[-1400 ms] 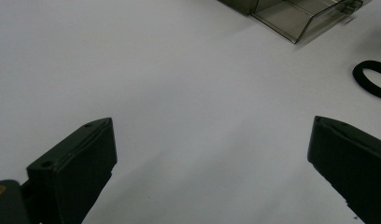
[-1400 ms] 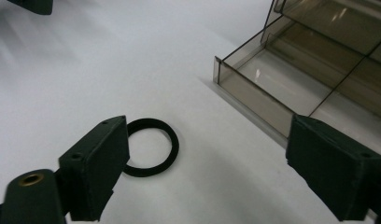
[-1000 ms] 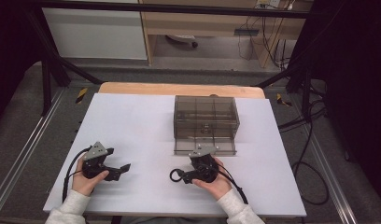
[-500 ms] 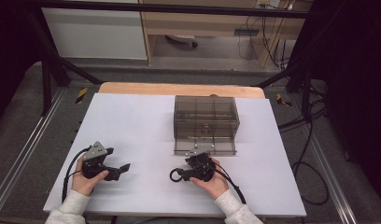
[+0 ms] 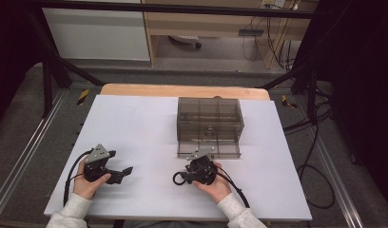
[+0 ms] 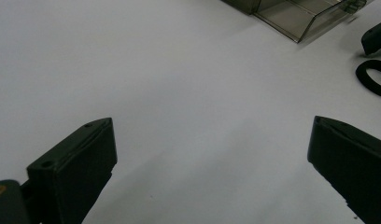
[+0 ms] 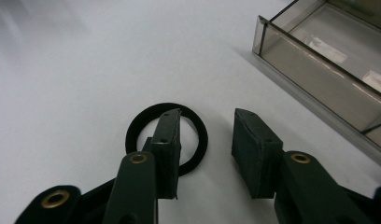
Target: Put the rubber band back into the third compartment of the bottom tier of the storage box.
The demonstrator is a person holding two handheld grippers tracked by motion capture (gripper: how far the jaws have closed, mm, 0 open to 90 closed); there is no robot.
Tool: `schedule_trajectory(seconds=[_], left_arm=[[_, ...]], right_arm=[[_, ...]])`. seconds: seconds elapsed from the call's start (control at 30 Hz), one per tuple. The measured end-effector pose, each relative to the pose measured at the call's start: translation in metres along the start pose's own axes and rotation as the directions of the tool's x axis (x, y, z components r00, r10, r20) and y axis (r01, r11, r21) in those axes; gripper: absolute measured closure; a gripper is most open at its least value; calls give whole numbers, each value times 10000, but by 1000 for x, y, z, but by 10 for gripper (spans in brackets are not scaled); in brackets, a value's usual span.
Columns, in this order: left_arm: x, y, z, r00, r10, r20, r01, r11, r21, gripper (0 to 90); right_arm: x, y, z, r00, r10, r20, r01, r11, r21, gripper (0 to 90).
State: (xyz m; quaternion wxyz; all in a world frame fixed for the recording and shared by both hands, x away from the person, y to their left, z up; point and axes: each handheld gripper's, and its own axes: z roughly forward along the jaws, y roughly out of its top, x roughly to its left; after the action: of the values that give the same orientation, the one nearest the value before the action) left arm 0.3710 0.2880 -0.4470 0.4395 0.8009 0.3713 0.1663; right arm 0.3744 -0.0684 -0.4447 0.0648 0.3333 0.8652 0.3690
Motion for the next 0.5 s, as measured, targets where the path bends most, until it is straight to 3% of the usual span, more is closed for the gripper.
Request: schedule_trajectory(seconds=[0.5], left_arm=[[0, 0, 0, 10000, -29, 1, 29, 10000, -18, 9]], right_arm=[[-1, 0, 2, 9999, 46, -117, -43, 9998, 177, 753]])
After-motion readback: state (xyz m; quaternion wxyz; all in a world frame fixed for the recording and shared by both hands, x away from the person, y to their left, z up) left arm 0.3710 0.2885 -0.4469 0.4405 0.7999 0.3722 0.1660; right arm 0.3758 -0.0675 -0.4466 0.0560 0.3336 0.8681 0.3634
